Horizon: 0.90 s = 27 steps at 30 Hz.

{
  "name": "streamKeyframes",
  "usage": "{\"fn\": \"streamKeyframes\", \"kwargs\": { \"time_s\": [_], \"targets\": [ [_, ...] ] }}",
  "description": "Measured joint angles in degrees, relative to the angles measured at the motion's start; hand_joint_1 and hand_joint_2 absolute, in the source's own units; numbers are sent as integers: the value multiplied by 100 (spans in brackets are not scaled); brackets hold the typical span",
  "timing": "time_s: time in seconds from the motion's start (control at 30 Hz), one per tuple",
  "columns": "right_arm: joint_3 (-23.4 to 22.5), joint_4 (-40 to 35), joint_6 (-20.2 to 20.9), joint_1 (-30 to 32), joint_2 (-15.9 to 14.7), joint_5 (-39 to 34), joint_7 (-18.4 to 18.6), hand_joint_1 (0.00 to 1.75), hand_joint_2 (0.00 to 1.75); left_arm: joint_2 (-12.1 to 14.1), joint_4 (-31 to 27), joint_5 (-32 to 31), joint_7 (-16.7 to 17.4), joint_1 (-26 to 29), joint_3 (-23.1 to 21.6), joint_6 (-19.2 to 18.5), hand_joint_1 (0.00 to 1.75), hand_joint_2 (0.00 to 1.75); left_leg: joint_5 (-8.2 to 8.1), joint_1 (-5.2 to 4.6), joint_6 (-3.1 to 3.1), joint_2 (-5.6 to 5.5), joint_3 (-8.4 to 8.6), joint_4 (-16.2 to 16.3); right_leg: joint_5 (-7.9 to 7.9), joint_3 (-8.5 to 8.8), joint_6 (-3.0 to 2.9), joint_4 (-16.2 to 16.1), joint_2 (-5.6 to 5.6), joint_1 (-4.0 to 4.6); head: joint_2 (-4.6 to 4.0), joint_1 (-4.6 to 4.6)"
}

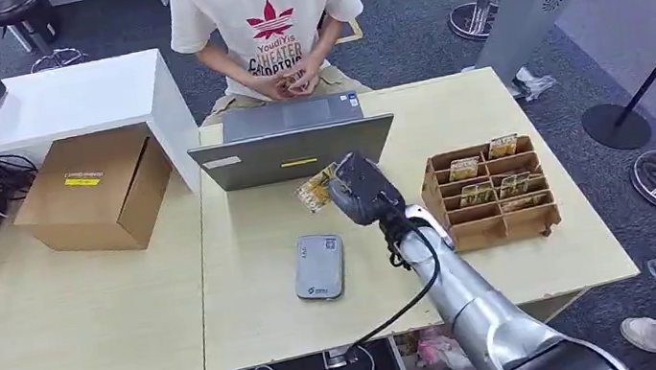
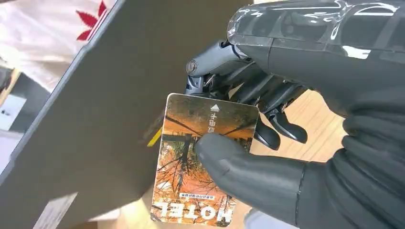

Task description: Pass the card to the sensor for recognition and then transmit it.

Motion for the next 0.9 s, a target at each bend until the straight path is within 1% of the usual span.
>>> {"fn": "streamKeyframes", "kwargs": {
  "time_s": [0.23, 0.5, 0.9],
  "targets": [
    [92, 0, 116, 100, 131, -125, -42, 175, 175, 0, 0, -28, -11, -10, 0, -2, 0, 0, 0, 0, 0, 0, 0, 0, 0, 0, 0, 0, 0, 0, 0, 2],
    [114, 0, 192, 409, 266, -227, 11, 175, 175, 0, 0, 0, -11, -15, 0, 37, 0, 0, 0, 0, 0, 0, 0, 0, 0, 0, 0, 0, 0, 0, 0, 0],
    [175, 94, 190, 712, 328, -293, 83, 175, 175, 0, 0, 46, -31, -11, 0, 68, 0, 0, 0, 0, 0, 0, -1, 0, 0, 0, 0, -1, 0, 0, 0, 2]
  ]
}}
